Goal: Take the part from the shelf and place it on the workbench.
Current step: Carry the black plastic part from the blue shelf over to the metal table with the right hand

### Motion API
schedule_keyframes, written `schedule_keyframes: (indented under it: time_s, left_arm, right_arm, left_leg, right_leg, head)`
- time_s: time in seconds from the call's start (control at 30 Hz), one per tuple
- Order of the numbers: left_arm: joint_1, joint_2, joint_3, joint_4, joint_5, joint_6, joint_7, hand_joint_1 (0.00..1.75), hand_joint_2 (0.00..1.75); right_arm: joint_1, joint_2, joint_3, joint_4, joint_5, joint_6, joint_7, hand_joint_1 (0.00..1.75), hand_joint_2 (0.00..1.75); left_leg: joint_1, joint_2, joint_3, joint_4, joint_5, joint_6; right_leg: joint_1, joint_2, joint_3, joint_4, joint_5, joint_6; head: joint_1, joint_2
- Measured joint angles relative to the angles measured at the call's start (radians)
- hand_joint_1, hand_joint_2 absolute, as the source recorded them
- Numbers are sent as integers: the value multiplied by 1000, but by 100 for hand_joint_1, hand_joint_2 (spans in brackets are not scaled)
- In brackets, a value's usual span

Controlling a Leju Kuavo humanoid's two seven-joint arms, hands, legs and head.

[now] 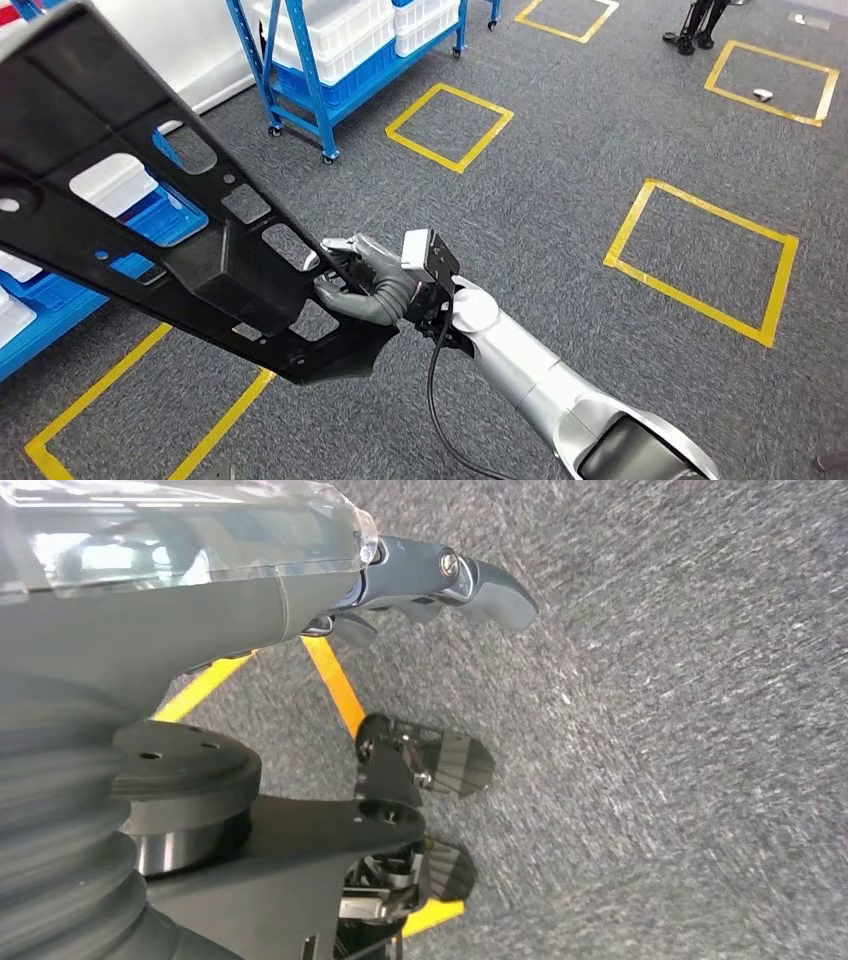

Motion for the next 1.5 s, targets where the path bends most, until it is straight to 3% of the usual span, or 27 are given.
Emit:
schedule_keyframes:
  time_s: [0.03,0.1,0.17,0.23,0.27,0.3,0.33,0.4,0.47,0.5,0.57,0.6,0.63,0.7,0.77,0.8,0.87,0.93,1.0,1.07,1.13,1.2,1.27,1.3,1.37,1.43,1.5]
  left_arm:
    - [0,0,0,0,2,0,0,0,175]
    - [1,1,0,0,5,-1,0,0,175]
    - [5,2,0,0,7,-1,0,0,175]
    - [12,5,0,0,8,-1,2,0,175]
    - [14,7,0,0,9,-1,3,0,175]
    - [15,9,1,0,13,-1,3,0,175]
    - [15,11,1,0,16,-1,2,0,175]
    - [15,15,2,0,24,-2,-3,0,175]
    - [16,18,3,0,25,-3,-6,0,175]
    - [16,19,3,0,23,-4,-6,0,175]
    - [14,19,2,0,17,-5,-3,0,175]
    - [13,19,1,0,13,-5,-1,0,175]
    - [13,18,0,0,11,-5,1,0,175]
    - [14,18,0,0,7,-5,5,0,175]
    - [15,18,0,0,6,-4,8,0,175]
    - [15,18,0,0,6,-4,8,0,175]
    - [12,18,-1,0,5,-5,8,0,175]
    - [9,18,-1,0,5,-6,8,0,175]
    - [5,18,-1,0,5,-6,9,0,175]
    - [2,18,-2,0,6,-6,10,0,175]
    - [2,18,-2,0,7,-7,9,0,175]
    - [6,18,-2,0,9,-8,8,0,175]
    - [13,18,-2,0,10,-9,7,0,175]
    - [16,18,-2,0,10,-9,7,0,175]
    - [18,18,-2,0,11,-10,6,0,175]
    - [17,19,-2,0,12,-11,5,0,175]
    - [16,19,-2,0,15,-13,3,0,175]
  right_arm:
    - [0,1,0,0,0,0,2,175,175]
    - [0,5,0,-1,1,0,3,175,175]
    - [0,16,1,-1,1,3,6,175,175]
    - [-1,28,2,0,0,10,13,175,175]
    - [-3,33,3,2,0,13,18,175,175]
    - [-6,38,4,4,-1,14,23,175,175]
    - [-11,44,5,7,-4,15,26,175,175]
    - [-24,55,6,10,-10,15,27,175,175]
    - [-32,61,6,11,-14,15,26,175,175]
    - [-33,62,6,11,-15,14,25,175,175]
    - [-30,60,5,11,-14,8,25,175,175]
    - [-29,59,4,10,-13,4,25,175,175]
    - [-29,57,4,10,-12,1,25,175,175]
    - [-27,56,3,10,-10,-5,25,175,175]
    - [-21,52,3,10,-9,-6,25,175,175]
    - [-18,50,3,10,-9,-6,25,175,175]
    - [-15,47,3,10,-8,-6,25,175,175]
    - [-16,46,2,10,-8,-4,24,175,175]
    - [-16,45,1,10,-8,-3,23,175,175]
    - [-15,45,1,10,-7,-2,23,175,175]
    - [-16,45,0,10,-6,-1,22,175,175]
    - [-16,45,0,11,-5,-1,19,175,175]
    - [-12,44,0,12,-2,-1,14,175,175]
    - [-10,43,0,13,0,-1,12,175,175]
    - [-8,40,0,13,3,-1,9,175,175]
    - [-8,39,0,13,4,-1,4,175,175]
    - [-8,38,0,13,6,-1,-1,175,175]
  left_leg:
    - [1,6,1,-1,-2,-5]
    - [7,-24,-5,23,-27,-16]
    - [12,-79,-47,126,-89,-24]
    - [14,-102,-109,261,-144,-28]
    - [14,-104,-127,295,-146,-28]
    - [14,-106,-125,286,-127,-26]
    - [14,-110,-106,238,-92,-23]
    - [15,-149,-45,95,-21,-13]
    - [15,-186,-10,14,2,-4]
    - [14,-189,-7,9,0,-1]
    - [15,-167,-5,-3,6,8]
    - [16,-154,-2,-11,11,15]
    - [17,-139,0,-18,16,22]
    - [15,-112,0,-22,20,29]
    - [13,-82,-3,-20,19,30]
    - [12,-68,-4,-19,18,30]
    - [12,-43,-3,-15,14,26]
    - [7,-23,-4,-7,6,17]
    - [2,-7,-5,-2,0,7]
    - [5,2,-4,0,-5,-3]
    - [12,-35,-16,36,-36,-12]
    - [17,-87,-64,149,-99,-18]
    - [17,-102,-122,271,-141,-21]
    - [17,-104,-133,288,-135,-20]
    - [18,-113,-102,207,-70,-17]
    - [23,-159,-47,78,-11,-11]
    - [24,-193,-24,23,1,-5]
  right_leg:
    - [-1,13,-1,-1,2,-6]
    - [-6,34,-1,-6,7,-17]
    - [-9,57,-2,-9,11,-25]
    - [-7,85,-4,-9,13,-28]
    - [-6,101,-4,-8,14,-29]
    - [-5,115,-3,-8,14,-29]
    - [-5,130,-2,-7,14,-29]
    - [-5,156,-2,-5,16,-25]
    - [-8,178,-10,-4,22,-15]
    - [-10,188,-14,-6,26,-8]
    - [-10,195,-20,-9,31,5]
    - [-7,174,-26,3,21,10]
    - [-4,144,-41,34,-1,14]
    - [-3,84,-97,156,-69,18]
    - [-6,70,-146,265,-107,23]
    - [-8,67,-145,270,-99,24]
    - [-10,48,-83,164,-44,25]
    - [-3,10,-13,36,-6,16]
    - [4,0,5,-6,-2,3]
    - [3,24,2,-9,3,-8]
    - [-1,46,3,-15,9,-20]
    - [-3,68,4,-17,11,-26]
    - [-2,95,3,-15,12,-28]
    - [-2,110,3,-13,12,-28]
    - [-2,140,4,-9,11,-27]
    - [-4,166,1,-5,12,-22]
    - [-7,189,-9,-4,18,-9]
  head:
    - [0,0]
    - [0,0]
    - [0,0]
    - [0,0]
    - [0,0]
    - [0,0]
    - [0,0]
    - [0,0]
    - [0,0]
    - [0,0]
    - [0,0]
    - [0,0]
    - [1,0]
    - [1,0]
    - [1,0]
    - [1,0]
    - [1,0]
    - [1,0]
    - [1,0]
    - [0,0]
    - [0,0]
    - [0,0]
    - [0,0]
    - [0,0]
    - [0,0]
    - [0,0]
    - [0,0]
